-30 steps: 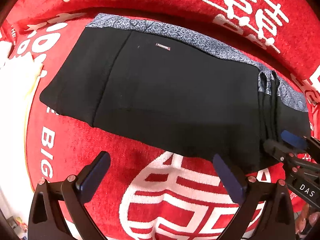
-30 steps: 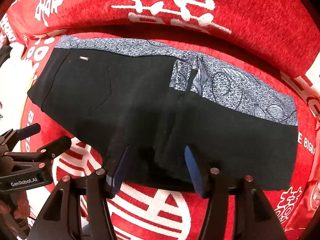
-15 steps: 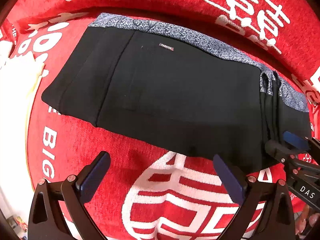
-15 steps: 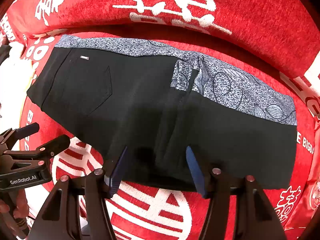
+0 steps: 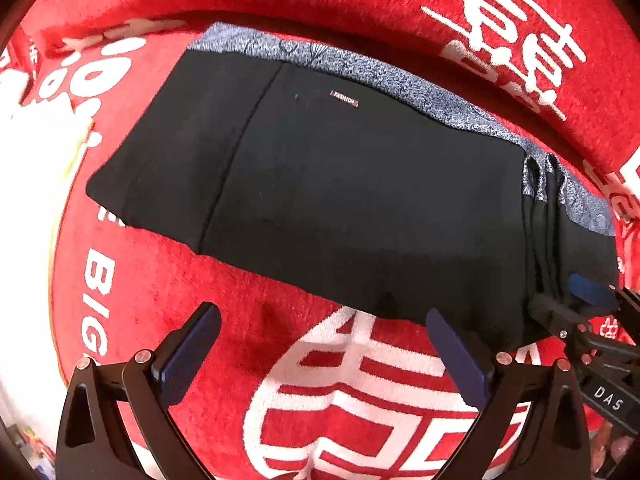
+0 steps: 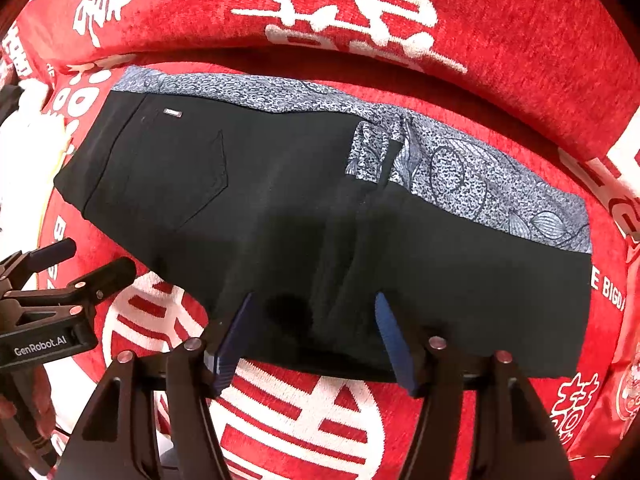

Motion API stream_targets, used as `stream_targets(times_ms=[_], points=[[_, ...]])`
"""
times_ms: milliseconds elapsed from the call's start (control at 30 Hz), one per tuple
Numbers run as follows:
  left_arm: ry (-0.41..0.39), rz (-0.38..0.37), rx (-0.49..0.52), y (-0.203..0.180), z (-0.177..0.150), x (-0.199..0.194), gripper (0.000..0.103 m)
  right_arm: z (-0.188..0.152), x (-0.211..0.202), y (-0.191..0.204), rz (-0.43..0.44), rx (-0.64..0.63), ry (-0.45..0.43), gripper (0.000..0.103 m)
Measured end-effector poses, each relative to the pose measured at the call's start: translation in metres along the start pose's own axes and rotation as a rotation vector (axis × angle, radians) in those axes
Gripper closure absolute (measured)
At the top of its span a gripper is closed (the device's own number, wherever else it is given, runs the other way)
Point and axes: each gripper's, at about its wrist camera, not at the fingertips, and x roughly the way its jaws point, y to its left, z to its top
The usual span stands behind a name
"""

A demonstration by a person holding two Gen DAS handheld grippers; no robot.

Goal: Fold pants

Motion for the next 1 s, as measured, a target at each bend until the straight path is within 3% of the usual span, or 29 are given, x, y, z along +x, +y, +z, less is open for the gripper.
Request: stream_targets(times_ms=[667,1000], points=[[-0.021,-0.038,-0.067,0.047,0.015,-0.003,0.000,-0.003,-0.007,0.016,-0.005,-0.045,-0.008,0.032],[-0.068,-0.106,-0.132,0.080,0.034,-0.013,0.000,-0.005,-0.008,0.024,0.007,-0.053,-0.012,0.031]])
